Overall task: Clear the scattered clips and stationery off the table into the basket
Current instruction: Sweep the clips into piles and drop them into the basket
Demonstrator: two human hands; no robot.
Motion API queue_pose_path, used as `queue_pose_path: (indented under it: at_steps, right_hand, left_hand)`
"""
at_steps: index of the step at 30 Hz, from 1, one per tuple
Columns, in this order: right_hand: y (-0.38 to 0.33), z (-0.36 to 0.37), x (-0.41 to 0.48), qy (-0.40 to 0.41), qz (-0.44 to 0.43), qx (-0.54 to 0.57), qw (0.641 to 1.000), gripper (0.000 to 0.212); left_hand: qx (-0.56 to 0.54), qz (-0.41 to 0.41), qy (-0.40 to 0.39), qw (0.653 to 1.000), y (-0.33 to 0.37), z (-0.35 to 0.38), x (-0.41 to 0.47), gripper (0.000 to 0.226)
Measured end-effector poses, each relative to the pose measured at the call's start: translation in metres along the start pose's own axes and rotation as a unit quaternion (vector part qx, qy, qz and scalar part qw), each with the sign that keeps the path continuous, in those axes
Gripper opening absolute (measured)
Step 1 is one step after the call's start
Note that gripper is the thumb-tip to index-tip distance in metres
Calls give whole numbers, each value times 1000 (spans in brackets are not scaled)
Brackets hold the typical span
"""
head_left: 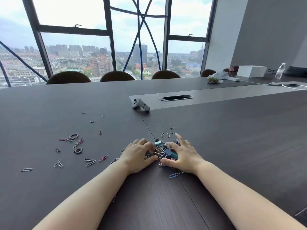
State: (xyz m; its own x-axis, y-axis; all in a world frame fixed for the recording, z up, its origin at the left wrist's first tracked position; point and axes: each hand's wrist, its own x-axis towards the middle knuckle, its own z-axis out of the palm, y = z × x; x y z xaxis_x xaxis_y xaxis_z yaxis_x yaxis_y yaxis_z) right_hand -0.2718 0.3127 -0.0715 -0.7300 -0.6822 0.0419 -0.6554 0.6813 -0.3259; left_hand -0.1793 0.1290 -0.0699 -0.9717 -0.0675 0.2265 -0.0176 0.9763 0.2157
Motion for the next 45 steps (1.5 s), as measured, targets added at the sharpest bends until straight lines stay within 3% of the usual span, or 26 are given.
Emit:
queue_pose_path:
  at_steps: [5,9,22,33,38,45]
  right_hand:
    - [-2,1,-3,90,-7,-16,996,53]
    - [-2,2,-4,103,0,-7,995,43]
    - [-7,0,-8,169,-64,-42,983,34]
    - [-8,-15,-15,258,-86,42,961,40]
    - [-31,-32,-21,263,-79,122,954,38]
    - [-134,-31,-13,239,-153,194,939,34]
  left_hand:
    - [-27,3,12,1000,2,3,-3,27]
    - [-11,12,12,1000,4,3,-2,30]
    - [40,-22,44,998,10,0,-5,26]
    - [29,-67,43,996,11,-10,-12,27]
    - [3,-76,105,992,4,-37,-20,26]
    - [-25,-109,233,966,-35,-106,-72,22]
